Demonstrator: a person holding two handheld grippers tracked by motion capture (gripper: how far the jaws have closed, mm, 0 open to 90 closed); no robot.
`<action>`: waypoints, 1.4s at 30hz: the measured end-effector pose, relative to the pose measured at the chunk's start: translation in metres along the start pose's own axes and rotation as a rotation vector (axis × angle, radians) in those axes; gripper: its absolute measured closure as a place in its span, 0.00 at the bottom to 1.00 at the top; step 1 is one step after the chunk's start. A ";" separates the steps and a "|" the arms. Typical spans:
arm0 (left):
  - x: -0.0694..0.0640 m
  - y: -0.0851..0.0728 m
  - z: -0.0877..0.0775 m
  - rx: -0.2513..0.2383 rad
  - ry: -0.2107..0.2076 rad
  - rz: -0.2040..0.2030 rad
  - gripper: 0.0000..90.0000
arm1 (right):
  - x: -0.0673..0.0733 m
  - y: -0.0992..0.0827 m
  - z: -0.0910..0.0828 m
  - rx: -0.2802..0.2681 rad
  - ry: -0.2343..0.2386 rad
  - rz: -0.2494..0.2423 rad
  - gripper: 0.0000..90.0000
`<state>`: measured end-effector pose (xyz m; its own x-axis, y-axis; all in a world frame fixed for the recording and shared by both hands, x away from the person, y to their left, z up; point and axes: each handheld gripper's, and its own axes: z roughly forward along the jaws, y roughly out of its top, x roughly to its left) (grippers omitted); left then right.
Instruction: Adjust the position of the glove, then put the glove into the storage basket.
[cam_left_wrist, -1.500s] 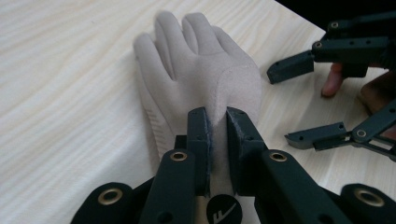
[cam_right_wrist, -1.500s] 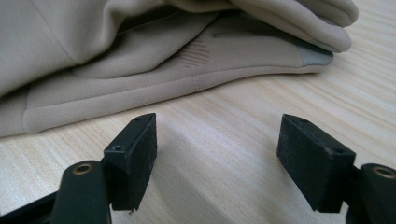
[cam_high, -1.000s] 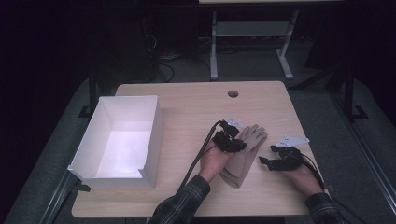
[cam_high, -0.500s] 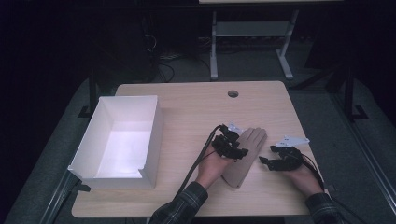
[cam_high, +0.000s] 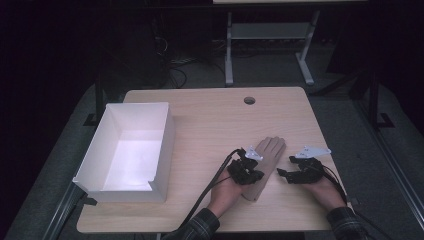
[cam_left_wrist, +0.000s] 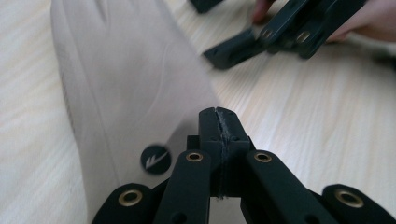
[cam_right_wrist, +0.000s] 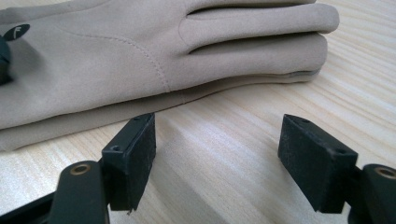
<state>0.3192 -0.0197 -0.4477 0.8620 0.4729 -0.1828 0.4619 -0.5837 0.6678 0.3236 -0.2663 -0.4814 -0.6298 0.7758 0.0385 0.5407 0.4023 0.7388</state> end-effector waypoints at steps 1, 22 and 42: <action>0.001 -0.002 0.001 0.008 0.015 0.001 1.00 | 0.000 0.000 0.000 0.000 0.001 0.002 0.29; 0.046 -0.035 -0.036 0.025 0.115 -0.056 1.00 | 0.001 0.001 0.002 0.016 0.017 -0.017 0.19; 0.060 -0.037 -0.067 -0.012 0.069 -0.001 0.55 | 0.002 0.001 0.002 0.019 0.019 -0.015 0.18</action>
<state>0.3393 0.0743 -0.4356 0.8449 0.5180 -0.1333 0.4597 -0.5757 0.6762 0.3239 -0.2637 -0.4822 -0.6481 0.7605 0.0407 0.5418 0.4228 0.7265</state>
